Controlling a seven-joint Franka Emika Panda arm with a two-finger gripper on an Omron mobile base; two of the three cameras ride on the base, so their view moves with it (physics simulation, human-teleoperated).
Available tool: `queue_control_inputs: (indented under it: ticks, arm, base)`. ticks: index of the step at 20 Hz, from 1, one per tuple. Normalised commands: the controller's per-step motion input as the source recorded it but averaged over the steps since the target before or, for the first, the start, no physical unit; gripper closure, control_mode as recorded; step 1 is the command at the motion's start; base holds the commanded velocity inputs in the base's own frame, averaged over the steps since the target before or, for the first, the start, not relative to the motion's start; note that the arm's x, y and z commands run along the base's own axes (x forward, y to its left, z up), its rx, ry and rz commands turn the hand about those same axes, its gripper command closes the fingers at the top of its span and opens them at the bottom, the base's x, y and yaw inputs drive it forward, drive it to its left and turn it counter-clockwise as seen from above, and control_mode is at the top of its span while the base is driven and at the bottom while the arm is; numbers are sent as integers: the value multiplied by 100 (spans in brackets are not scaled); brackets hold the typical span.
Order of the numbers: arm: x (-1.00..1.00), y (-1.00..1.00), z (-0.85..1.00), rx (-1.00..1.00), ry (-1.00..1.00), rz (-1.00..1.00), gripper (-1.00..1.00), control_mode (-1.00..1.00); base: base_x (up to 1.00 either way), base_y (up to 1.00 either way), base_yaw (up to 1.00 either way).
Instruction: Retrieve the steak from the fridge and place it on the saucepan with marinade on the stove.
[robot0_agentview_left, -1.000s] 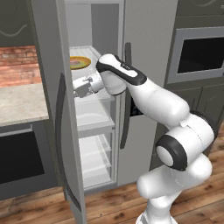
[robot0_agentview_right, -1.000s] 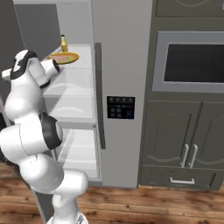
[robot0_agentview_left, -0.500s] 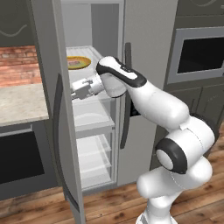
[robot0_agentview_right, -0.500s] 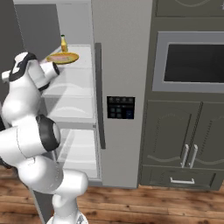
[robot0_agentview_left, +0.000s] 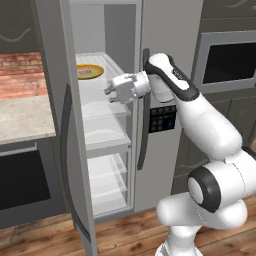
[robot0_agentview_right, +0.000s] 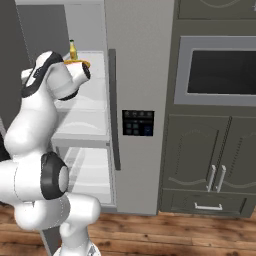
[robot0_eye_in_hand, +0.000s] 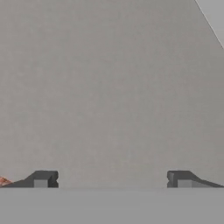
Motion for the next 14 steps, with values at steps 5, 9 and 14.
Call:
queue_control_inputs:
  ticks: [5, 9, 14]
  arm:
    - [-18, -100, 42, -17, 9, -15, -100, -100]
    - [-53, -99, 13, -36, 0, -8, -100, -100]
    - [-40, -64, -38, -61, 0, -13, -100, -100]
  base:
    - [0, 0, 0]
    - [0, 0, 0]
    - [0, 0, 0]
